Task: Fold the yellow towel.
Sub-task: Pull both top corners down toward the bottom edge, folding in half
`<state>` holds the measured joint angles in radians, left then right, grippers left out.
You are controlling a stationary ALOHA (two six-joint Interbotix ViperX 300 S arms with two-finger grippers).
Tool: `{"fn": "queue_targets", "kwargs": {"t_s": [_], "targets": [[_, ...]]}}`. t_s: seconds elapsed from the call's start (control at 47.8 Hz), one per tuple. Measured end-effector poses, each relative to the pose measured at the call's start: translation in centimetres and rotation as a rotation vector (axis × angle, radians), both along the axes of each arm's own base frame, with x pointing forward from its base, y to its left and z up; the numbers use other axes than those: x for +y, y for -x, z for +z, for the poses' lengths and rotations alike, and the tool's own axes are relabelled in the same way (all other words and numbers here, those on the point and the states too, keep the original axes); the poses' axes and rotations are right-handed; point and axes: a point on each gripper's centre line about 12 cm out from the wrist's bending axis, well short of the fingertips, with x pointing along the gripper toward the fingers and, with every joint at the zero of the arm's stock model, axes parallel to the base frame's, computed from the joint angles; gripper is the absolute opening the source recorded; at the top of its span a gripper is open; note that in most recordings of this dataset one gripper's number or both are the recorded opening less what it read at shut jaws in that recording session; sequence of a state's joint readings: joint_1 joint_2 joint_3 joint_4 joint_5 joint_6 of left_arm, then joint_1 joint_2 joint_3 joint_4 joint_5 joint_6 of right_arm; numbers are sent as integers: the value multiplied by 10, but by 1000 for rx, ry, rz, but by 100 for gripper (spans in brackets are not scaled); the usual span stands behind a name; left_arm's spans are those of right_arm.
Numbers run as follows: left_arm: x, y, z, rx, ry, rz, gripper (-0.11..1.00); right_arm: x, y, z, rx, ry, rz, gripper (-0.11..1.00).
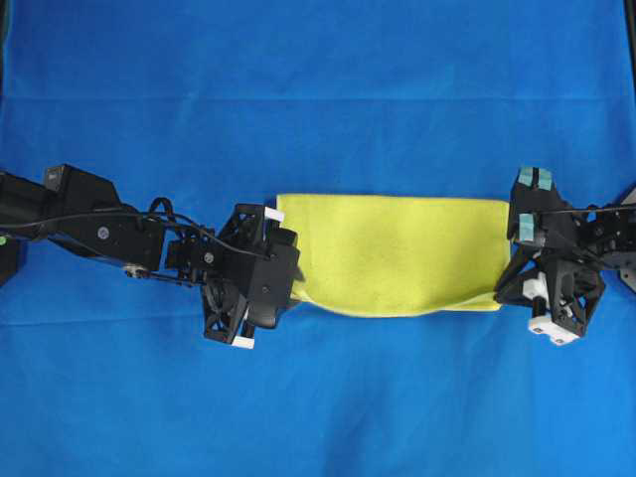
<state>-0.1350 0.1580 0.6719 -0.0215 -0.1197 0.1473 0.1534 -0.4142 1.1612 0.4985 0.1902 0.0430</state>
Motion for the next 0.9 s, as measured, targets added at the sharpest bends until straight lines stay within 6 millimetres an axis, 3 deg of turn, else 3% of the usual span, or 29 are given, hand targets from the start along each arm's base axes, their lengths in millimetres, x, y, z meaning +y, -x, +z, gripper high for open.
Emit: {"fn": "queue_targets", "kwargs": {"t_s": [0.084, 0.147, 0.293, 0.503, 0.628, 0.901], "targets": [[0, -1, 3, -1, -4, -4, 72, 0, -1, 2, -14, 5, 4, 62], [0, -1, 10, -6, -7, -6, 80, -1, -1, 7, -40, 9, 10, 63], [15, 0, 33, -35, -20, 17, 74, -9, 0, 26, -132, 42, 15, 59], [58, -2, 37, -38, -23, 123, 73, -54, 7, 32, -165, 125, -124, 59], [74, -2, 29, -24, -23, 164, 73, -71, 9, 22, -111, 173, -155, 59], [99, -5, -10, 23, -22, 228, 72, -93, 8, -14, 29, 219, -190, 59]]}}
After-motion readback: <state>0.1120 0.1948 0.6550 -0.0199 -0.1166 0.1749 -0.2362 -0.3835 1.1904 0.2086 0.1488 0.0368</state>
